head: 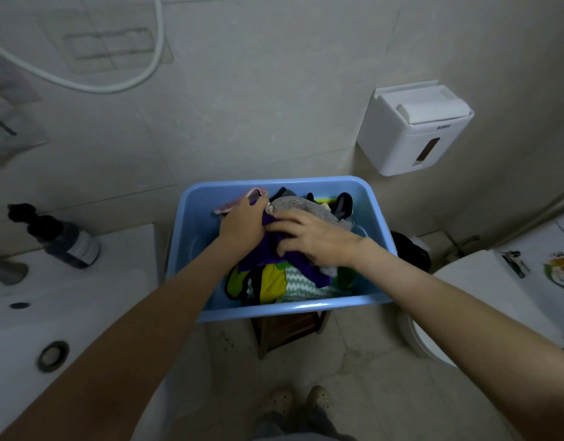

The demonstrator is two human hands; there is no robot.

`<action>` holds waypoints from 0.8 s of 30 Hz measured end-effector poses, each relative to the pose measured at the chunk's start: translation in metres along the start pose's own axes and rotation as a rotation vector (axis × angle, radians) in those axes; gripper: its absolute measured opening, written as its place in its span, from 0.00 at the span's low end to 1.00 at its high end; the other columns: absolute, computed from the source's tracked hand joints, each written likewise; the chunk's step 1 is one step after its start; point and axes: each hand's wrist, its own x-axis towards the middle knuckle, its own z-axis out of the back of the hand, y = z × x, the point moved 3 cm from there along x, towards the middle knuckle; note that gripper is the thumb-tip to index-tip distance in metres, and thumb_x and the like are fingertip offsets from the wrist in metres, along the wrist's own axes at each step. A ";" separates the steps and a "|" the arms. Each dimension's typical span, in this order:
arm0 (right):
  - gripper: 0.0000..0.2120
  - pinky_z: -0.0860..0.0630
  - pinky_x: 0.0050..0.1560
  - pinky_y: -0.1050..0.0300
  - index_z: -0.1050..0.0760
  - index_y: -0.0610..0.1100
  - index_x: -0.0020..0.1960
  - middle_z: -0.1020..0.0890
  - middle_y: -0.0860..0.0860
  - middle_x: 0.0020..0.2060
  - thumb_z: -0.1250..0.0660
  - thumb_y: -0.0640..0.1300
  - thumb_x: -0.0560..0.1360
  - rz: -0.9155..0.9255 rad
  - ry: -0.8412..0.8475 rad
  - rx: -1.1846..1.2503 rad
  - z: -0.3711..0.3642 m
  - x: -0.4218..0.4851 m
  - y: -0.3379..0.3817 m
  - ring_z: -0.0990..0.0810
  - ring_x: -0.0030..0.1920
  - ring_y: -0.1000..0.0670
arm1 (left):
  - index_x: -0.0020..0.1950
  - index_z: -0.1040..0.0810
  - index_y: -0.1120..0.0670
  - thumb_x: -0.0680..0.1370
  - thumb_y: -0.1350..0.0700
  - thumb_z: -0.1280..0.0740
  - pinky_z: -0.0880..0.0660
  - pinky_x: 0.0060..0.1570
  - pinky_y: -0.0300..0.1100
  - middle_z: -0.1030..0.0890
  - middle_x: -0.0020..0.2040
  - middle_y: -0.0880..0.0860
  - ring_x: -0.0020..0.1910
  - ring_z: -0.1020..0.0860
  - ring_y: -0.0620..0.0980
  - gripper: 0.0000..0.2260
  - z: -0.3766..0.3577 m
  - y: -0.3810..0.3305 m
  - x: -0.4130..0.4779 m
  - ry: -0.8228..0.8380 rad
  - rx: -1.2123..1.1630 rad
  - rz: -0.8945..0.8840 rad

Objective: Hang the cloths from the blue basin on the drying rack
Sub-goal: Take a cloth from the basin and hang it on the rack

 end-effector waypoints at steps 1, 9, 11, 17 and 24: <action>0.18 0.39 0.64 0.45 0.22 0.49 0.54 0.27 0.48 0.66 0.30 0.34 0.67 0.058 0.045 -0.099 -0.003 0.000 0.004 0.38 0.67 0.44 | 0.72 0.35 0.53 0.78 0.56 0.38 0.26 0.53 0.53 0.30 0.65 0.59 0.59 0.26 0.61 0.22 0.000 -0.002 0.000 0.020 -0.002 0.000; 0.12 0.46 0.61 0.49 0.26 0.56 0.60 0.26 0.56 0.56 0.39 0.51 0.77 0.119 0.415 -0.242 -0.014 -0.003 0.020 0.36 0.59 0.48 | 0.73 0.39 0.55 0.76 0.55 0.33 0.29 0.56 0.51 0.32 0.67 0.60 0.61 0.28 0.60 0.28 0.002 -0.004 -0.006 0.101 -0.027 -0.016; 0.08 0.47 0.60 0.49 0.24 0.55 0.53 0.27 0.56 0.55 0.40 0.50 0.78 0.118 0.423 -0.271 -0.015 0.000 0.023 0.37 0.58 0.48 | 0.76 0.43 0.55 0.76 0.55 0.33 0.31 0.60 0.50 0.36 0.71 0.59 0.65 0.31 0.60 0.31 0.005 -0.004 -0.006 0.141 -0.033 -0.018; 0.04 0.46 0.55 0.54 0.28 0.50 0.44 0.27 0.56 0.45 0.40 0.47 0.77 -0.067 0.335 0.004 -0.007 0.004 0.015 0.37 0.50 0.53 | 0.77 0.47 0.52 0.73 0.58 0.34 0.27 0.58 0.52 0.32 0.70 0.57 0.62 0.27 0.56 0.36 0.016 -0.001 -0.015 0.271 -0.182 0.006; 0.10 0.31 0.50 0.54 0.34 0.56 0.45 0.24 0.48 0.38 0.40 0.41 0.77 -0.372 0.152 0.512 0.018 -0.002 0.000 0.27 0.39 0.49 | 0.60 0.31 0.54 0.73 0.40 0.33 0.36 0.62 0.48 0.33 0.59 0.55 0.60 0.34 0.53 0.23 0.038 -0.025 -0.032 0.072 -0.145 0.024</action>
